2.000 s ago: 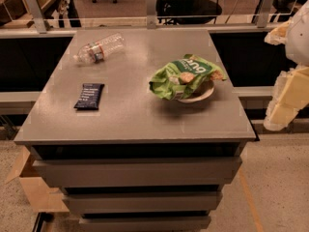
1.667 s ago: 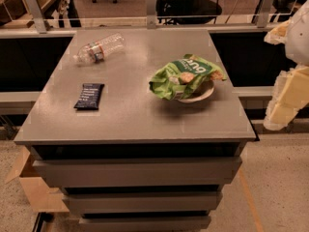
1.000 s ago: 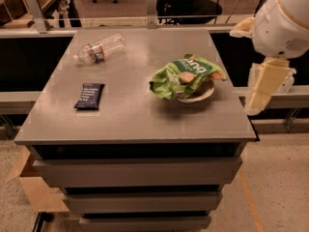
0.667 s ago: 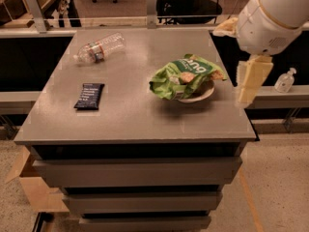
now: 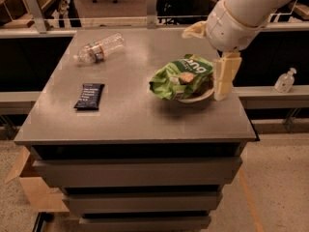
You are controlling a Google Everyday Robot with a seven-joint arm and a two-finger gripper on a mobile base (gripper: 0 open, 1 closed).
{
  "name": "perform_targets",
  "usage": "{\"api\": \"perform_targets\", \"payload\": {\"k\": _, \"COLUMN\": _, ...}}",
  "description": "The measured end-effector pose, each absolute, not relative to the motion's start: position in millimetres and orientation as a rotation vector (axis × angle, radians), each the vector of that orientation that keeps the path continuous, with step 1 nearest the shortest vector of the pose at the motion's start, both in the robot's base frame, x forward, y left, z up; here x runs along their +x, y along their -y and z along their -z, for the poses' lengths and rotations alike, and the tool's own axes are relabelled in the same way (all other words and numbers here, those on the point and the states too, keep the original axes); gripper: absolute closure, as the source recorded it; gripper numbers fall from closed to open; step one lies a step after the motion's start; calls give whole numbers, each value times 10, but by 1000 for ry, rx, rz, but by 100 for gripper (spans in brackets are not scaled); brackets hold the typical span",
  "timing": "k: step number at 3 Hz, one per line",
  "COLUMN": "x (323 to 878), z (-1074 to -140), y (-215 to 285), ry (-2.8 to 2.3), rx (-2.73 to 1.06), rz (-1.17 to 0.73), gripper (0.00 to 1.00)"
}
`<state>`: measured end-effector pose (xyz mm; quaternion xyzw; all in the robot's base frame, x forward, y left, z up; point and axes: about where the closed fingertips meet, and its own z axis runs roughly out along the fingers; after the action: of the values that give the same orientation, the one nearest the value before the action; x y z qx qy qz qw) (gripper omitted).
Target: Pick green rice chip bag from paper bowl and place on counter
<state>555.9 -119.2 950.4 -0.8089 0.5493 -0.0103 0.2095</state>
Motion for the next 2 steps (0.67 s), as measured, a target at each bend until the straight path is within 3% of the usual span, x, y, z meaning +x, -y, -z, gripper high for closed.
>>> {"api": "perform_targets", "payload": {"k": 2, "x": 5774, "z": -9264, "y": 798, "ry": -1384, "rx": -2379, "rz": -39, "gripper": 0}}
